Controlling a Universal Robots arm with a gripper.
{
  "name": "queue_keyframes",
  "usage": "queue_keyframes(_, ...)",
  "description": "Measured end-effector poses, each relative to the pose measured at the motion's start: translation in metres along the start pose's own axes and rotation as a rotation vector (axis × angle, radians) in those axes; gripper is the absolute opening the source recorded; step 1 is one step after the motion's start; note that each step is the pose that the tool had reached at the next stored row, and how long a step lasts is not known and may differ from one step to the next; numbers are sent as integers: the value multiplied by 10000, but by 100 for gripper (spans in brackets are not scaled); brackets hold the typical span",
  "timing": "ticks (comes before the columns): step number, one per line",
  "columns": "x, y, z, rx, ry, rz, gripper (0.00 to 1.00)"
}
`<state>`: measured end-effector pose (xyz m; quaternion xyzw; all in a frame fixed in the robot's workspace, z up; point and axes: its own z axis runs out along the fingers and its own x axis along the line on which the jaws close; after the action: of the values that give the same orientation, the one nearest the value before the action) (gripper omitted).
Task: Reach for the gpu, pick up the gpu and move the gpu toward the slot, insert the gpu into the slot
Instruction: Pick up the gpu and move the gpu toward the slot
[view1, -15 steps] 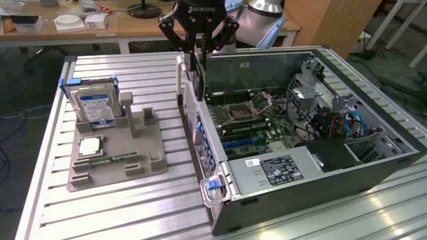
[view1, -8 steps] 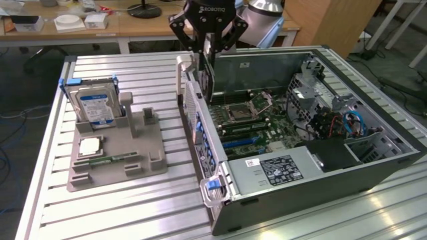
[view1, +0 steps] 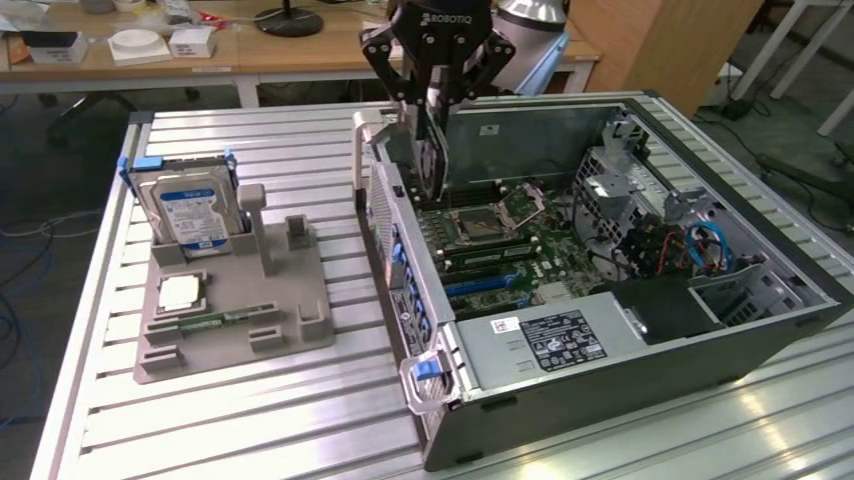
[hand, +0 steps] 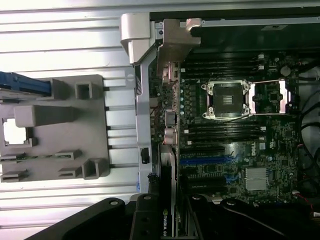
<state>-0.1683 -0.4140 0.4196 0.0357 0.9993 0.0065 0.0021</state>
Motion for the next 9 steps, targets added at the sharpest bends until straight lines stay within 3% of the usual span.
queue_keyframes(5,-112,8,1,0,15,14,26)
queue_keyframes(9,-179,13,1,6,78,-7,26)
